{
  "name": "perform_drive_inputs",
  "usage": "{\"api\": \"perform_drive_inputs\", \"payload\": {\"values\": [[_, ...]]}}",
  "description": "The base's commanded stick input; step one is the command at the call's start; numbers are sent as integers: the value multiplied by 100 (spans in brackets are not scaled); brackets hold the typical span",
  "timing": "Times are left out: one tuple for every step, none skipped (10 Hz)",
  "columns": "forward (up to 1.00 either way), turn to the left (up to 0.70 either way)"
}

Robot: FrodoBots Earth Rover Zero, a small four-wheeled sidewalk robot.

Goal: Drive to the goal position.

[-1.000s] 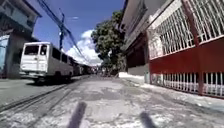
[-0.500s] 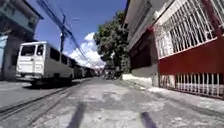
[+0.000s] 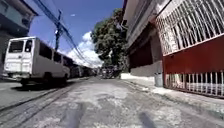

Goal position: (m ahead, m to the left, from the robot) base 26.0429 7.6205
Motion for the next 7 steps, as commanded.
{"api": "perform_drive_inputs", "payload": {"values": [[100, 0], [100, 0], [100, 0], [100, 0], [100, 0], [100, 0], [100, 0]]}}
